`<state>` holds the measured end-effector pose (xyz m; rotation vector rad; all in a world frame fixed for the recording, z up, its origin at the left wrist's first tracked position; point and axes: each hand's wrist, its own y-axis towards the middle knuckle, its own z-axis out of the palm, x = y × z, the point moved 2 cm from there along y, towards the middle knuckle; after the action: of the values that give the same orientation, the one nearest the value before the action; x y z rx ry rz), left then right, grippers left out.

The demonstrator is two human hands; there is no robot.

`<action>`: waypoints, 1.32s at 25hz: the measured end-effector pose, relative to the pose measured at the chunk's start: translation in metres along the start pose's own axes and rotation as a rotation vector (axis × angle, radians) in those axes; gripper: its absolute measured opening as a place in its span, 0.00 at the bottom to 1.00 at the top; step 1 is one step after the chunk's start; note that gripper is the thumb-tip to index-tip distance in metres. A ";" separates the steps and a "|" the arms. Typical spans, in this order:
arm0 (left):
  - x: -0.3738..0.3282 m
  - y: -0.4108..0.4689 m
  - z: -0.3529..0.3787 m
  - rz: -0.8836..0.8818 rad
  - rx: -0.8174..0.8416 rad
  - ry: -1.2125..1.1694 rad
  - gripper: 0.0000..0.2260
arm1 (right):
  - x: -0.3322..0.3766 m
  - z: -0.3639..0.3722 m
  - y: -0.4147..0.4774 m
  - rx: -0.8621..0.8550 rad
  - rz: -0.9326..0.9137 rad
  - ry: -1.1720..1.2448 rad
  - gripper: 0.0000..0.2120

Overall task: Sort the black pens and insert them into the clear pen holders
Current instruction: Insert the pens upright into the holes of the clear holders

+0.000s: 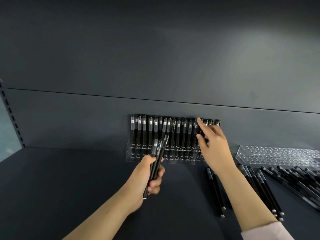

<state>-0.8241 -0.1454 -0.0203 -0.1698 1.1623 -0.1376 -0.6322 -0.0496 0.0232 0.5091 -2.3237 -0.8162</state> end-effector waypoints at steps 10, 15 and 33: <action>0.003 0.000 0.001 0.053 0.013 -0.001 0.09 | 0.048 -0.002 -0.010 0.417 0.323 0.498 0.09; 0.003 -0.001 0.003 0.116 0.054 0.109 0.09 | 0.053 0.014 -0.017 0.400 0.495 0.783 0.06; 0.005 0.000 0.001 0.161 -0.013 0.286 0.09 | 0.010 -0.036 -0.002 -0.412 0.246 0.388 0.15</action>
<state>-0.8213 -0.1461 -0.0239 -0.0685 1.4568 -0.0120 -0.6151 -0.0716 0.0480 0.1749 -1.7592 -0.9475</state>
